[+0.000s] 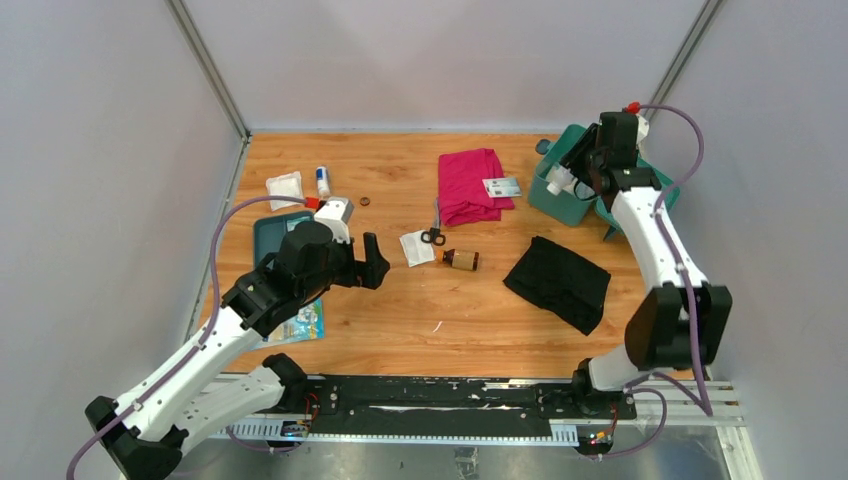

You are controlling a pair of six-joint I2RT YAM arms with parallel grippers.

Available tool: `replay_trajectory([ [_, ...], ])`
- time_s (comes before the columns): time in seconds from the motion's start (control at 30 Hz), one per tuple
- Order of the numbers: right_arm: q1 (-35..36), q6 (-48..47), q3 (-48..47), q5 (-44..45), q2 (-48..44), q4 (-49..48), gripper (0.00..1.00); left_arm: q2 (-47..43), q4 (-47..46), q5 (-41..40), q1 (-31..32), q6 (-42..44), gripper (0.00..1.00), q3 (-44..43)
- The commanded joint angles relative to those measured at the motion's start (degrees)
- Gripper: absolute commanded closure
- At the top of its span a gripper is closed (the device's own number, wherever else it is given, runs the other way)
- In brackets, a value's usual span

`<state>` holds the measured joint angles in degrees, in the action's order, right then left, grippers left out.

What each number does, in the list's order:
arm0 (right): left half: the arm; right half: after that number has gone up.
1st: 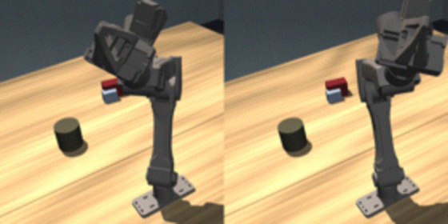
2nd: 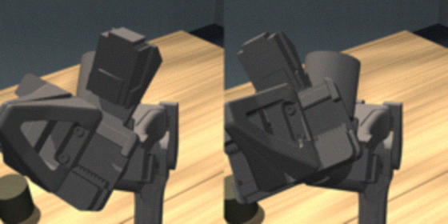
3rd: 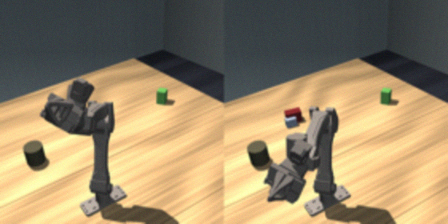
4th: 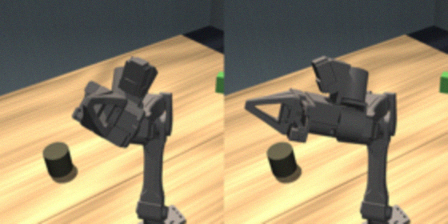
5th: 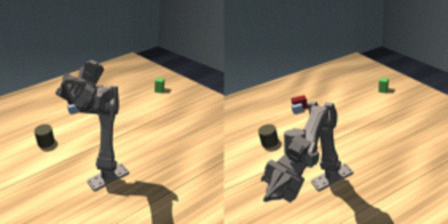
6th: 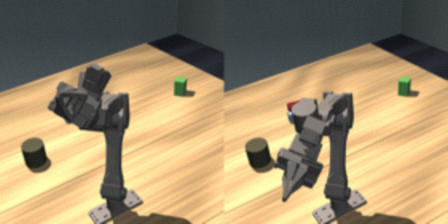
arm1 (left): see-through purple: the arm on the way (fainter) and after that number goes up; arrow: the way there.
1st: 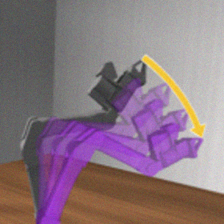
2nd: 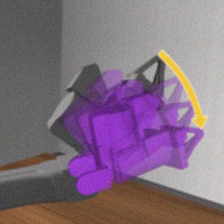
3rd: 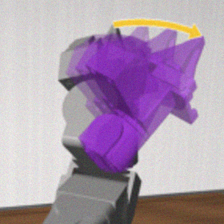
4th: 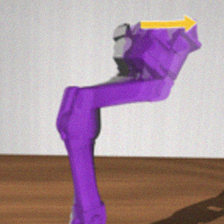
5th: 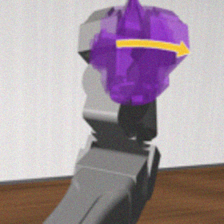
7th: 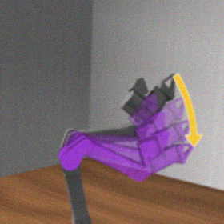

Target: Organize the medicine kit

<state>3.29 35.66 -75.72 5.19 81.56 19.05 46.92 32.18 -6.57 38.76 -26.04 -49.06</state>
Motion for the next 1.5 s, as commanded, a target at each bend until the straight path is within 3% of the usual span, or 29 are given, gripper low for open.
replay_trajectory([
  [0.0, -5.53, -0.68, -7.69, -3.18, 9.38, -0.60, 0.81, -1.95, 2.61, -5.57, 0.26, 0.39, 0.00, 2.50],
  [0.37, -9.79, -3.40, -29.54, -7.04, 33.07, 3.55, 0.81, 1.40, -0.40, -7.31, 0.17, -1.50, 0.00, 7.07],
  [0.53, -9.51, -2.82, -34.92, -10.52, 39.84, 8.15, 0.75, 2.37, 1.19, -13.24, 0.17, -3.44, 0.00, 6.96],
  [0.67, -9.27, -3.08, -34.45, -8.92, 40.67, 9.92, 0.59, 2.28, 3.39, -16.61, -0.15, -5.26, 0.00, 7.16],
  [0.77, -9.27, -3.97, -35.50, -7.37, 41.04, 12.04, 0.34, 1.47, 3.67, -16.43, -0.44, -5.74, 0.00, 7.70],
  [0.97, -9.18, -6.53, -38.00, -2.44, 38.16, 13.61, 0.15, 0.99, 4.65, -16.19, -0.62, -6.51, 0.00, 7.79],
  [1.2, -8.58, -8.93, -33.79, -0.59, 27.70, 11.64, 0.17, 0.69, 8.57, -18.31, -1.00, -9.91, 0.00, 7.78],
  [1.47, -2.64, -8.15, -18.34, -2.05, 8.61, 8.16, 0.19, -0.23, 21.29, -27.91, -1.11, -21.63, 0.01, 5.87],
])
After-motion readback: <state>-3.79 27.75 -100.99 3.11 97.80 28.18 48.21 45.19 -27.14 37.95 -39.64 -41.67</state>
